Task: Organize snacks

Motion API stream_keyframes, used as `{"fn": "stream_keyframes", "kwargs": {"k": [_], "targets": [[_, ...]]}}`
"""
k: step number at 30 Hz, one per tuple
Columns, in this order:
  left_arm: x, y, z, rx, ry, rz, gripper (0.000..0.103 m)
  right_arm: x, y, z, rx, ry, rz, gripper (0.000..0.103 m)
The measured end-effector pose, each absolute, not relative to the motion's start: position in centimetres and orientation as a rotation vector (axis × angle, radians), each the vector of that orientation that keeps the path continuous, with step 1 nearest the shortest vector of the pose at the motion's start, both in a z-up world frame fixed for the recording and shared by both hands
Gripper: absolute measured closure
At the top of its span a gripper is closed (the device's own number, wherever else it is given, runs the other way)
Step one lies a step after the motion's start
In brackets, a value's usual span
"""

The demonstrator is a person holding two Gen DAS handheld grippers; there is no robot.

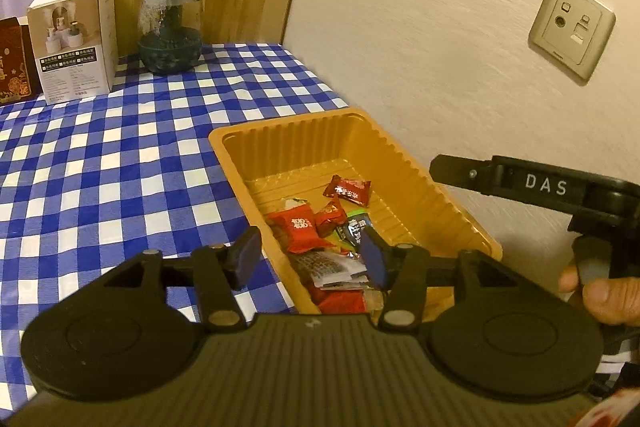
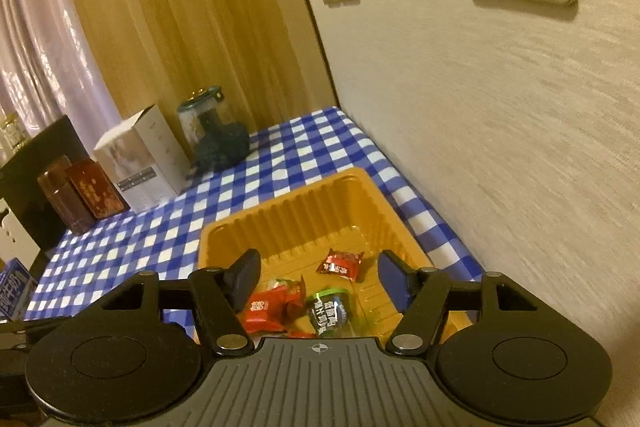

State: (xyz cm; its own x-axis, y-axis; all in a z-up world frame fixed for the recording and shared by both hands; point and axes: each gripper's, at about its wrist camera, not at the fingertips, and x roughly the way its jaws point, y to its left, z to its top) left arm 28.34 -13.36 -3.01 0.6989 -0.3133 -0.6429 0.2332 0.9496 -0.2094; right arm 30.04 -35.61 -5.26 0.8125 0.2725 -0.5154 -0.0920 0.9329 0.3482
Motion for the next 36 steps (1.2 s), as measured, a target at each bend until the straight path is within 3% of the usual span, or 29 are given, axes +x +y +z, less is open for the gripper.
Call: {"fn": "stream_keyframes", "kwargs": {"k": [8,12,18,22,25,36], "targets": [[26.6,-12.9,-2.4,-0.113,0.732,-0.295,0.037,27.6,-35.9,-4.4,0.334,0.601,0.176,0.038],[25.1,-12.6,-1.9,-0.123,0.72,-0.283,0.019,25.9,-36.0,-3.6,0.33,0.603,0.161,0.038],[22.5,-12.1,-1.0,-0.128,0.701,-0.274,0.008,22.6,-35.9,-2.3,0.313,0.594,0.144,0.038],[20.3,-11.8,-0.3,-0.126,0.691,-0.266,0.003,20.1,-35.6,-1.7,0.29,0.592,0.136,0.034],[18.7,-11.2,-0.1,-0.134,0.688,-0.26,0.0,18.1,-35.4,-1.4,0.285,0.587,0.131,0.026],[12.0,-7.7,0.8,-0.152,0.653,-0.178,0.0,12.3,-33.8,-0.7,0.278,0.605,0.129,0.019]]}}
